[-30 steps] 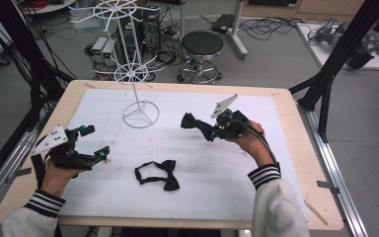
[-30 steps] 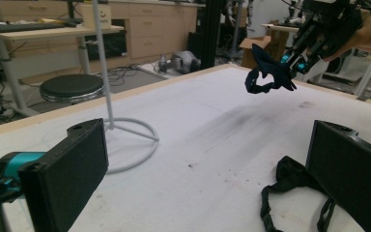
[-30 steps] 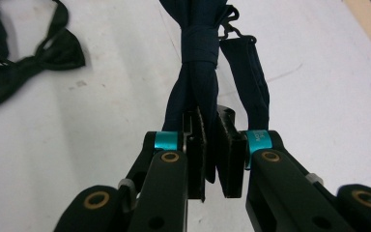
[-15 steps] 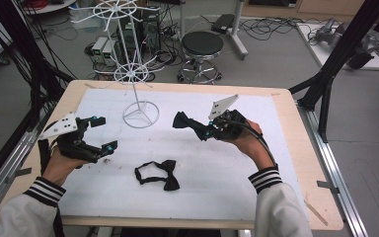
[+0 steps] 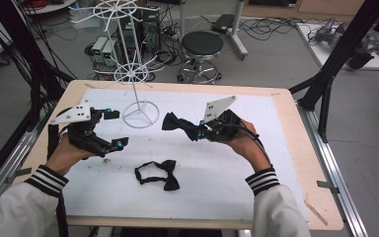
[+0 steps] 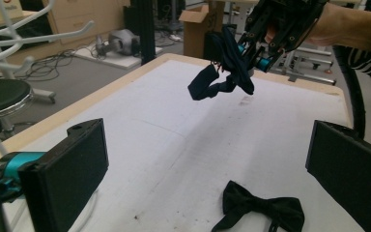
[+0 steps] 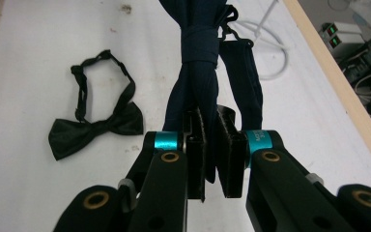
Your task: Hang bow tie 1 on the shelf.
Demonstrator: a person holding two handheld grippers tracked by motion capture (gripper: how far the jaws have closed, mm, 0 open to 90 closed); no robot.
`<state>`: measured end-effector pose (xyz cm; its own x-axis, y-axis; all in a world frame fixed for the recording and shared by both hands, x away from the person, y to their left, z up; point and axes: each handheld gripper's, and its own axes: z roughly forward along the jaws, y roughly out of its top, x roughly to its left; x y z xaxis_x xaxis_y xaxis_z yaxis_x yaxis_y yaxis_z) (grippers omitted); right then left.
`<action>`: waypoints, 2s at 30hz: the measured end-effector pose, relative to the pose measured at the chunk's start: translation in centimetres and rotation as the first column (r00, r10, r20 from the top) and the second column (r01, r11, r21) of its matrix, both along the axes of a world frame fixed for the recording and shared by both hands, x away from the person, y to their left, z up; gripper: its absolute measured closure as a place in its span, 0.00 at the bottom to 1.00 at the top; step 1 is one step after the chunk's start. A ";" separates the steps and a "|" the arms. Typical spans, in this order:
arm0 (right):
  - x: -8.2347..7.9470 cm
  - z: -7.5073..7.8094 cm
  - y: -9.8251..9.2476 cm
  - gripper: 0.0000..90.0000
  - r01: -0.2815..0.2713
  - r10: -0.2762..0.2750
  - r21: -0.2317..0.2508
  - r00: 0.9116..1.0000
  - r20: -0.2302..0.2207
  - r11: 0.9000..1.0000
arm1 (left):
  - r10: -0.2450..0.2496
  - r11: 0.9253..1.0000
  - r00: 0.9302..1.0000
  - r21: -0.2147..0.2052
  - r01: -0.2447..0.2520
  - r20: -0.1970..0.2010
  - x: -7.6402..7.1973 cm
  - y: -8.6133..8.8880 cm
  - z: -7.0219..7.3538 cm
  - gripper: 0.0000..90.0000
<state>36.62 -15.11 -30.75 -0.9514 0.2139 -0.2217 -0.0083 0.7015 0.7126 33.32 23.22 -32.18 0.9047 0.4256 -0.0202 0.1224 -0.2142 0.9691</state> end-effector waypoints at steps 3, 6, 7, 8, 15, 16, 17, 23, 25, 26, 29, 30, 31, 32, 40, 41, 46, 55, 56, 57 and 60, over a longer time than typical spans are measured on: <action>-0.2 0.2 0.4 0.93 -0.014 0.014 0.008 1.000 0.008 1.000 | -0.016 1.000 1.000 0.007 0.016 -0.007 0.2 -0.8 0.4 0.02; -0.4 0.3 0.9 0.93 -0.033 0.033 0.013 0.999 0.021 0.999 | -0.037 0.999 0.999 0.016 0.037 -0.011 0.5 -1.6 0.7 0.02; -0.4 0.3 1.1 0.93 -0.038 0.038 0.015 0.999 0.021 0.999 | -0.045 0.999 0.999 0.017 0.045 -0.014 0.5 -1.9 0.8 0.02; -0.5 0.3 1.2 0.93 -0.044 0.044 0.016 0.999 0.019 0.999 | -0.051 0.998 0.999 0.021 0.051 -0.015 0.6 -2.2 0.9 0.02; -0.9 0.5 1.7 0.93 -0.064 0.064 0.023 0.998 0.024 0.998 | -0.092 0.995 0.995 0.031 0.093 -0.027 0.9 -3.9 1.1 0.02; -1.0 0.6 1.8 0.93 -0.067 0.066 0.021 0.997 0.025 0.998 | -0.093 0.995 0.995 0.027 0.094 -0.029 0.9 -4.1 1.2 0.03; -1.0 0.5 1.8 0.93 -0.071 0.070 0.029 0.997 0.029 0.997 | -0.097 0.995 0.995 0.029 0.098 -0.029 1.0 -4.3 1.2 0.03; -1.2 0.5 2.2 0.93 -0.085 0.085 0.019 0.996 0.025 0.996 | -0.152 0.988 0.988 0.038 0.152 -0.015 1.0 -5.4 1.4 0.15; -1.1 0.5 2.3 0.93 -0.090 0.090 0.018 0.995 0.031 0.996 | -0.154 0.987 0.988 0.044 0.155 -0.016 1.0 -5.6 1.4 0.15; -1.1 0.4 2.3 0.93 -0.089 0.088 0.019 0.996 0.026 0.996 | -0.156 0.987 0.987 0.043 0.157 -0.021 1.0 -5.8 1.4 0.15; -1.2 0.4 2.5 0.93 -0.099 0.098 0.018 0.995 0.031 0.995 | -0.174 0.983 0.984 0.058 0.175 -0.032 1.1 -6.5 1.3 0.17; -1.3 0.5 2.5 0.93 -0.102 0.102 0.015 0.994 0.032 0.995 | -0.174 0.983 0.984 0.058 0.175 -0.032 1.1 -6.5 1.3 0.20; -1.3 0.5 2.6 0.93 -0.101 0.101 0.017 0.994 0.031 0.995 | -0.175 0.983 0.984 0.058 0.177 -0.032 1.1 -6.6 1.3 0.23; -1.4 0.5 2.6 0.93 -0.103 0.102 0.017 0.994 0.031 0.995 | -0.178 0.982 0.983 0.062 0.180 -0.032 1.1 -6.7 1.3 0.26; -1.5 0.5 2.8 0.93 -0.115 0.114 0.016 0.993 0.037 0.993 | -0.180 0.981 0.983 0.063 0.183 -0.047 1.3 -6.7 1.2 0.41; -1.5 0.5 2.8 0.93 -0.115 0.114 0.015 0.993 0.034 0.993 | -0.178 0.981 0.983 0.067 0.181 -0.044 1.3 -6.7 1.2 0.41; -1.6 0.4 3.0 0.93 -0.125 0.124 0.010 0.992 0.037 0.992 | -0.178 0.981 0.983 0.075 0.181 -0.049 1.4 -6.8 1.1 0.50; -1.5 0.4 3.2 0.93 -0.124 0.124 0.009 0.992 0.035 0.992 | -0.183 0.979 0.982 0.083 0.186 -0.041 1.5 -6.6 1.1 0.75; -1.5 0.4 3.2 0.93 -0.123 0.123 0.009 0.992 0.035 0.992 | -0.183 0.979 0.982 0.083 0.186 -0.041 1.5 -6.6 1.1 0.79; -1.5 0.4 3.2 0.93 -0.123 0.122 0.010 0.992 0.037 0.992 | -0.187 0.978 0.982 0.082 0.189 -0.039 1.4 -6.6 1.1 0.82; -1.4 0.3 3.2 0.93 -0.120 0.120 0.006 0.992 0.033 0.993 | -0.193 0.977 0.980 0.084 0.196 -0.048 1.3 -6.6 1.1 0.87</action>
<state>35.18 -11.91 -30.41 -0.9626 0.1004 -0.2516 -0.1154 0.6882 0.7162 34.65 16.58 -31.13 0.9696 0.2432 -0.0275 0.1073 -0.3213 0.9409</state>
